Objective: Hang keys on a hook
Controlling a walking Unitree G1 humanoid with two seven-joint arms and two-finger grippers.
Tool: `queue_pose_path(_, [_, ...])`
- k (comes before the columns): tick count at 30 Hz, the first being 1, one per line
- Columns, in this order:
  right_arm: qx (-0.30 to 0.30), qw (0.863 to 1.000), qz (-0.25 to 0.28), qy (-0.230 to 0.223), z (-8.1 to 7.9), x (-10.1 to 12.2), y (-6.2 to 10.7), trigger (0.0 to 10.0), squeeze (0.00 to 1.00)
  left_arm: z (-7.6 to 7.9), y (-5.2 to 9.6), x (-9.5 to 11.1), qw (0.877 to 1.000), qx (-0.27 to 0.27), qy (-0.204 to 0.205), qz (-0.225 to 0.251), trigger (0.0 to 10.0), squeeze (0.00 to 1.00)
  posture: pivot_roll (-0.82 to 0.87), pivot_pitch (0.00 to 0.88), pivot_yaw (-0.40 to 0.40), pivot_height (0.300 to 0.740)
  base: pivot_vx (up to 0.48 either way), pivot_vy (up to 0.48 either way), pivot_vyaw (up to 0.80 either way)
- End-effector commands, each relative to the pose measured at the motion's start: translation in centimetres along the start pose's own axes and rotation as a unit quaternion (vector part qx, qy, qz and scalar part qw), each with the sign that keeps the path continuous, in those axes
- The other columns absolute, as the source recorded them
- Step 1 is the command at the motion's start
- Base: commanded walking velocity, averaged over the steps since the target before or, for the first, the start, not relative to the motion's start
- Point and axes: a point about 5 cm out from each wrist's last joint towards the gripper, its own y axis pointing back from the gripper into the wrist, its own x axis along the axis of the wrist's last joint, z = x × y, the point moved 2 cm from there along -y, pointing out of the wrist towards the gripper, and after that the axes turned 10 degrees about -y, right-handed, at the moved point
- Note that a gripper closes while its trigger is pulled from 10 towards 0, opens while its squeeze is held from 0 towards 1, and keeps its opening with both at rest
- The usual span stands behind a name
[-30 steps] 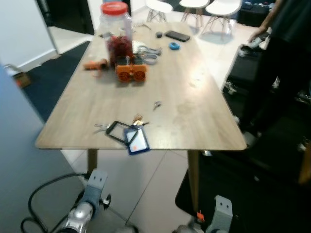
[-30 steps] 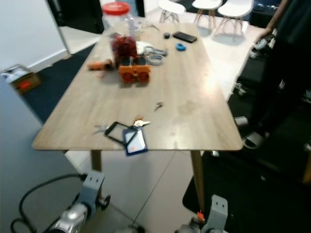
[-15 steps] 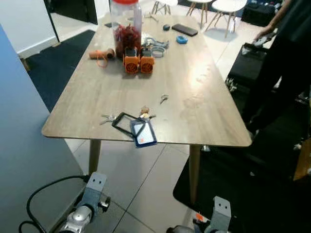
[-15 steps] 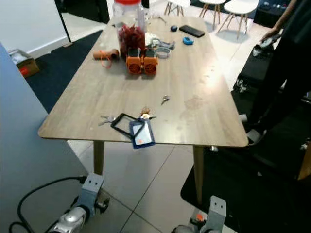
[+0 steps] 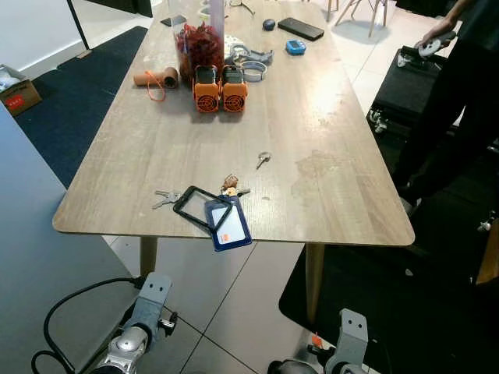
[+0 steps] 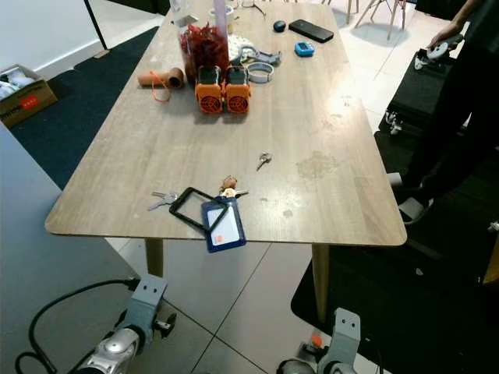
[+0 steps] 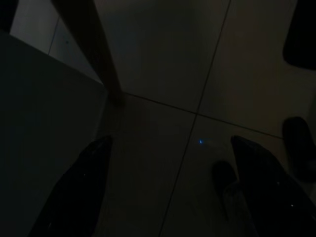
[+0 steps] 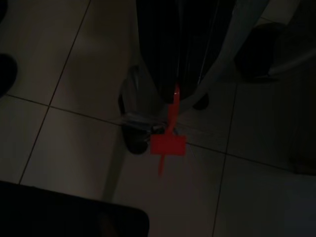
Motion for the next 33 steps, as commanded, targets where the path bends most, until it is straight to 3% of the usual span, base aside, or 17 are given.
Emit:
queue_pose_path(1, [-0.003,1.000,-0.007,0.008,0.3,-0.3,0.1,10.0,0.00,-0.5,0.2,-0.7,1.000,0.012,0.006,-0.006,10.0,0.00,0.10,0.035,-0.026,0.740,0.000,0.000,0.00])
queue_pose_path(15, [-0.001,1.000,0.001,0.012,0.4,0.3,0.0,10.0,0.00,-0.5,-0.2,1.0,0.999,0.024,0.031,0.020,10.0,0.00,0.09,0.039,-0.029,0.740,0.000,0.000,0.00])
queue_pose_path(33, [-0.010,1.000,0.003,0.000,1.1,0.1,0.2,10.0,0.00,-0.6,-0.2,1.0,0.999,0.029,0.035,0.021,10.0,0.00,0.08,0.029,-0.026,0.740,0.000,0.000,0.00])
